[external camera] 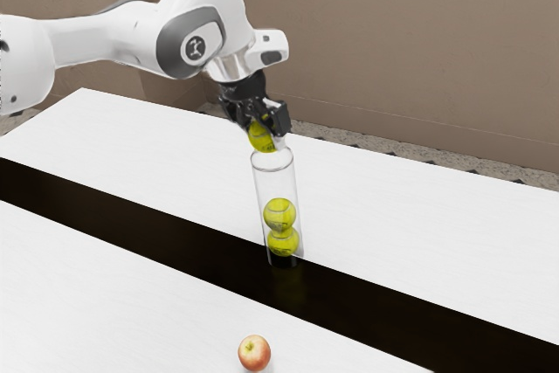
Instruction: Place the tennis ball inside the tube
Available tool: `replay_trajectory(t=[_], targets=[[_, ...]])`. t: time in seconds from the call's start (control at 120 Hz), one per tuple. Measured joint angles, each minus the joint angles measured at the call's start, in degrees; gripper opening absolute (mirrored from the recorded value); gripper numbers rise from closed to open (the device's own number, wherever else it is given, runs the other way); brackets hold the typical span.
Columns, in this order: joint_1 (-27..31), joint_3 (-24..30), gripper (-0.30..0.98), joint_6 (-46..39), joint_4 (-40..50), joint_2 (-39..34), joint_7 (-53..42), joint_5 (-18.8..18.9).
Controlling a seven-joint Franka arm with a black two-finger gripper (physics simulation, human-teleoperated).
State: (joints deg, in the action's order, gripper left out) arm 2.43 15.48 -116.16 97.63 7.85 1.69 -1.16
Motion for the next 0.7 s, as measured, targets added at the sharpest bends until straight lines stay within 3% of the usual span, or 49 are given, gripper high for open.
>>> replay_trajectory(t=[0.408, 0.7], targets=[[-0.37, -0.49, 0.59, 0.58, -2.08, 1.89, 1.63, -0.66], [-0.80, -4.13, 0.66, 11.97, -5.12, -5.14, -0.88, 1.41]])
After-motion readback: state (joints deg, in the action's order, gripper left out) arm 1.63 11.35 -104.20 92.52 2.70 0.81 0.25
